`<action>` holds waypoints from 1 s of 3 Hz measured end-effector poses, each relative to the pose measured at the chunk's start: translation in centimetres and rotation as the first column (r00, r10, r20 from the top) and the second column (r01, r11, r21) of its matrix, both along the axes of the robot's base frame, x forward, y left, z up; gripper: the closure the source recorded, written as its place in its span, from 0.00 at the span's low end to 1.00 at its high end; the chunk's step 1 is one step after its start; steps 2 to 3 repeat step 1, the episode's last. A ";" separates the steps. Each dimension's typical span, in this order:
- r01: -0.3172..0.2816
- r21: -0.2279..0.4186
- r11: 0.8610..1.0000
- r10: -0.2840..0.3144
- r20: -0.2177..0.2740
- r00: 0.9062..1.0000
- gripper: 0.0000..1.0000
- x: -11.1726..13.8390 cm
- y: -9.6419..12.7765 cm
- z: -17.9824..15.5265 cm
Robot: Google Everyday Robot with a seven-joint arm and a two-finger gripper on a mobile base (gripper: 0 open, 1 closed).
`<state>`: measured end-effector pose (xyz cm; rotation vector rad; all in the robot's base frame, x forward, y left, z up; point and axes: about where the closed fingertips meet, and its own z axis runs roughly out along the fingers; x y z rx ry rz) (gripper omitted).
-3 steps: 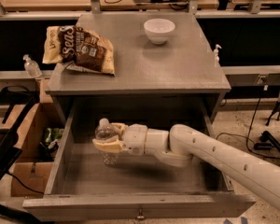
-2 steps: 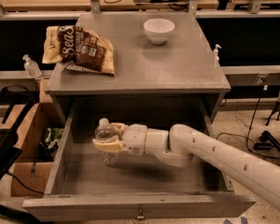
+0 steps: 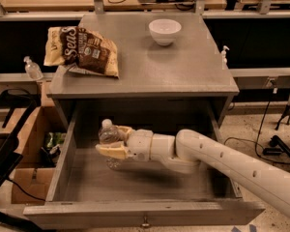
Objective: Place water bottle into top drawer
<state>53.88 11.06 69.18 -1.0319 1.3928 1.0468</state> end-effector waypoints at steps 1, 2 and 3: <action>-0.003 0.001 1.000 0.003 0.000 1.000 0.00 -0.1 0.2 0.1; -0.003 0.001 1.000 0.003 0.000 1.000 0.00 -0.1 0.2 0.1; -0.003 0.001 1.000 0.003 0.000 1.000 0.00 -0.1 0.2 0.1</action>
Offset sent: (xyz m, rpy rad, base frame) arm 0.0000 0.0000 0.0000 0.0000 0.0000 0.0000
